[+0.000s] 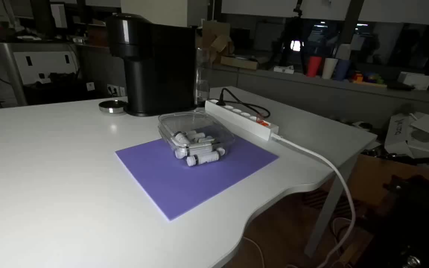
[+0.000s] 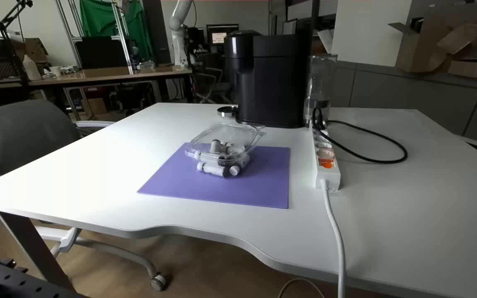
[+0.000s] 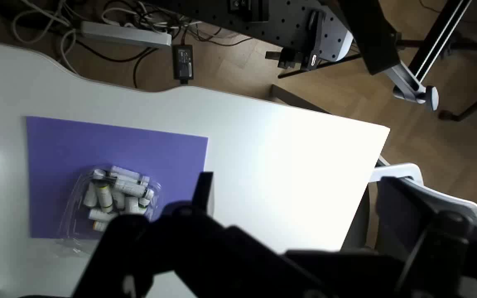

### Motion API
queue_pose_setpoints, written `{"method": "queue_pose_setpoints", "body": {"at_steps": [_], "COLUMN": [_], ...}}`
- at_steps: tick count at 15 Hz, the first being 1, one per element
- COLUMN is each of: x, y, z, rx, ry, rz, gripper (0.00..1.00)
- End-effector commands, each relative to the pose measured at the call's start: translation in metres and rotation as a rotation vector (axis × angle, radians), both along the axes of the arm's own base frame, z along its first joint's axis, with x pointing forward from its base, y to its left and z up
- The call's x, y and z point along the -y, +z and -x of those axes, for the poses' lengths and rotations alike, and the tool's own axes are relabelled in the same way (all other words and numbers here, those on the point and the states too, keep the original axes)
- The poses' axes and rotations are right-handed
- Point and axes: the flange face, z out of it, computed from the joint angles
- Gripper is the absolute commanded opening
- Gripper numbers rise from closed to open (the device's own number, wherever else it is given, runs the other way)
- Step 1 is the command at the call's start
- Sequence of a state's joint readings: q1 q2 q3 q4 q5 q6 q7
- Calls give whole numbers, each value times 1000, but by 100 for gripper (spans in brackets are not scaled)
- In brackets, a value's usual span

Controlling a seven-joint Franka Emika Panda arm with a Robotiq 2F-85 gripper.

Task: Open the lid to the clear bowl

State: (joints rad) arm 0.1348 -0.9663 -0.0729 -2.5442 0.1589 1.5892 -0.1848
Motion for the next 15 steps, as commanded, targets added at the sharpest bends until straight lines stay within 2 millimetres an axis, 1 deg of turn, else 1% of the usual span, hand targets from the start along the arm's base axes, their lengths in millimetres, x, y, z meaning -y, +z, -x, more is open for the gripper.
{"method": "queue_pose_setpoints", "body": {"at_steps": [1, 13, 15], "x": [0, 0, 8], "y": [1, 2, -1], "z": [0, 0, -12], "rx": [1, 5, 59], "ry": [0, 0, -33], "rz": [0, 0, 14], "gripper": [100, 100, 100]}}
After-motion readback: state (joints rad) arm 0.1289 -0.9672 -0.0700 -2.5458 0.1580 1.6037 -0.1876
